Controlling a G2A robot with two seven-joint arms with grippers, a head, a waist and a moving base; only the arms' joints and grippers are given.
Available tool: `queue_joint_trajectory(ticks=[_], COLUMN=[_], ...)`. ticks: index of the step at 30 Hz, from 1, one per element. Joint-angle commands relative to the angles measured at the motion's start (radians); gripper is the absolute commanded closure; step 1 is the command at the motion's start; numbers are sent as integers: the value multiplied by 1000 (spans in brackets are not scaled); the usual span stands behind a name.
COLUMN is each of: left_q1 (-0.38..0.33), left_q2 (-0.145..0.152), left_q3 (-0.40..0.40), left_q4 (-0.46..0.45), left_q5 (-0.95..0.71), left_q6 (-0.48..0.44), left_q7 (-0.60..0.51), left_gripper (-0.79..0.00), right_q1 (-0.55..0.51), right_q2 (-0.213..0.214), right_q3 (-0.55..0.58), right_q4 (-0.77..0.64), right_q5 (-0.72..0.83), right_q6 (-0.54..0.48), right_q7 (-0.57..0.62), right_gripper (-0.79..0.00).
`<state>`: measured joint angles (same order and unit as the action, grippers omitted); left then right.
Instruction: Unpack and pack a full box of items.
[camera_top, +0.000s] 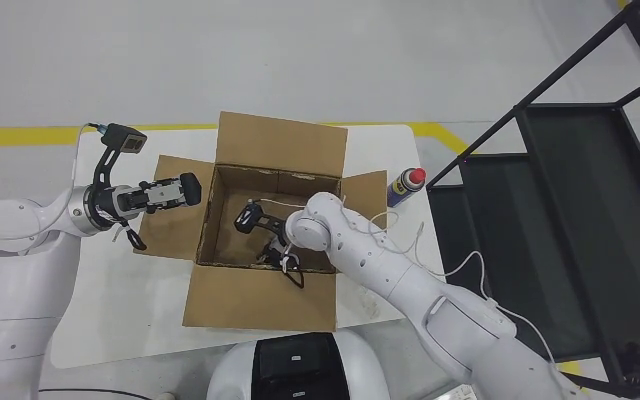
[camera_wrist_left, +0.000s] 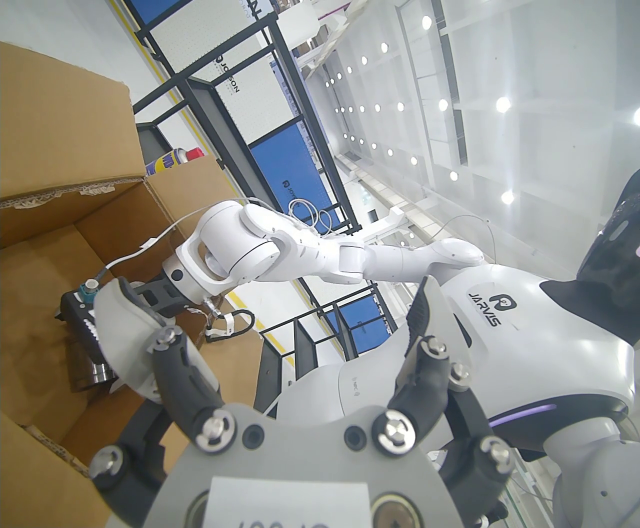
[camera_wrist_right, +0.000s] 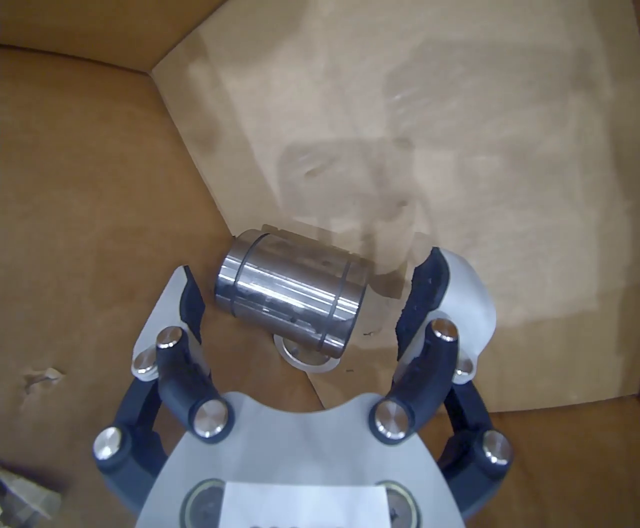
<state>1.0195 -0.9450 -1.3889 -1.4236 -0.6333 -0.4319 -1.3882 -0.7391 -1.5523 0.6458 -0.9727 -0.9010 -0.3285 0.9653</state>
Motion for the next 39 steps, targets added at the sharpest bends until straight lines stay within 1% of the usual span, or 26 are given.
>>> queue_joint_trajectory(ticks=[1,3,4,6,7,9,10,12,15,21,24,27,28,29,30,31,36,39], left_q1=[0,0,0,0,0,0,0,0,0,0,0,0,0,0,0,0,0,0], left_q2=[0,0,0,0,0,0,0,0,0,0,0,0,0,0,0,0,0,0], left_q3=[0,0,0,0,0,0,0,0,0,0,0,0,0,0,0,0,0,0], left_q4=[0,0,0,0,0,0,0,0,0,0,0,0,0,0,0,0,0,0], left_q5=[0,0,0,0,0,0,0,0,0,0,0,0,0,0,0,0,0,0], left_q6=[0,0,0,0,0,0,0,0,0,0,0,0,0,0,0,0,0,0], left_q7=[0,0,0,0,0,0,0,0,0,0,0,0,0,0,0,0,0,0], left_gripper=[-785,-785,-785,-785,-785,-785,-785,-785,-785,-785,-785,-785,-785,-785,-785,-785,-785,-785], right_q1=[5,7,8,6,4,-1,-3,-7,-12,-31,-46,-56,-58,-60,-62,-65,-87,-117], right_q2=[-1,0,0,2,2,4,5,8,12,27,34,36,36,36,36,36,40,45], right_q3=[0,0,2,4,6,9,10,14,21,36,48,57,58,59,59,59,76,115], right_q4=[-2,-5,-8,-16,-21,-35,-41,-55,-88,-173,-196,-204,-208,-211,-215,-220,-251,-272], right_q5=[-6,-12,-13,-16,-16,-16,-18,-24,-48,-136,-173,-190,-194,-195,-197,-197,-171,-120], right_q6=[9,14,22,30,36,38,36,36,44,99,137,152,153,153,153,151,148,207], right_q7=[11,26,35,48,55,62,65,58,46,40,52,29,17,9,1,3,31,65], right_gripper=[-345,-191,-132,-86,-89,-132,-108,-111,-80,-105,-86,-77,-105,-200,-437,-785,-785,-785])
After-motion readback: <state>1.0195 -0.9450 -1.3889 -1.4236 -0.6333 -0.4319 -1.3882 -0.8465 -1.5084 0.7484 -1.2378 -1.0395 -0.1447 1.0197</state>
